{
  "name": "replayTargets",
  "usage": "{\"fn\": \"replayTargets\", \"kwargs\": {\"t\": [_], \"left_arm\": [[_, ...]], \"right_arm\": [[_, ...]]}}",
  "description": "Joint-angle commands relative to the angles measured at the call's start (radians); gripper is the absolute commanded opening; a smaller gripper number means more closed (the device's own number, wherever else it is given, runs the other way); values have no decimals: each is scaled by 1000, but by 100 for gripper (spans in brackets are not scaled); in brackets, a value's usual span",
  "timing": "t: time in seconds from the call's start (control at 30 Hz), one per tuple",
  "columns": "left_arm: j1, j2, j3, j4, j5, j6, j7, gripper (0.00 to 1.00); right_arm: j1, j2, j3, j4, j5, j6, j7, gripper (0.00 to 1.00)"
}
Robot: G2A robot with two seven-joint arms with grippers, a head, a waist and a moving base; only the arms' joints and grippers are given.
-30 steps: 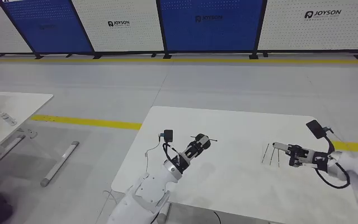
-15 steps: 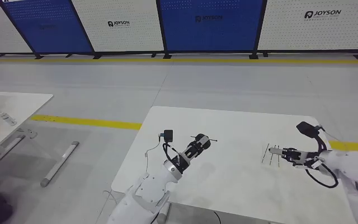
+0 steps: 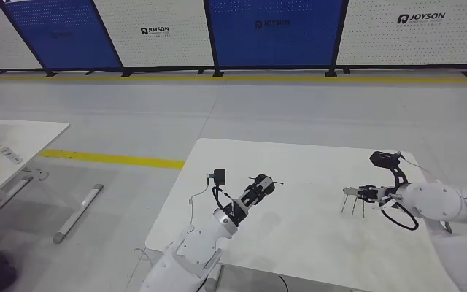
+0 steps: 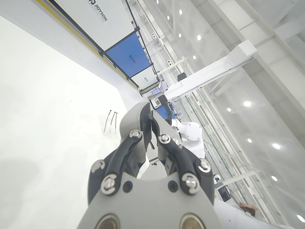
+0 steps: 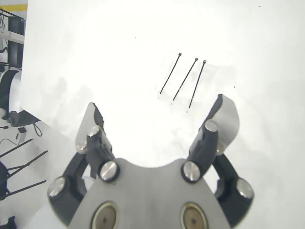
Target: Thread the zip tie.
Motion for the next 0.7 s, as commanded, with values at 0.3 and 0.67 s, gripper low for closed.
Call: {"fn": "replayTargets", "kwargs": {"t": [0.3, 0.67], "left_arm": [[0, 0, 0, 0, 0, 0, 0, 0], [0, 0, 0, 0, 0, 0, 0, 0]], "right_arm": [[81, -9, -6, 200, 174, -161, 64, 100], [110, -17, -35, 228, 169, -146, 56, 100]]}}
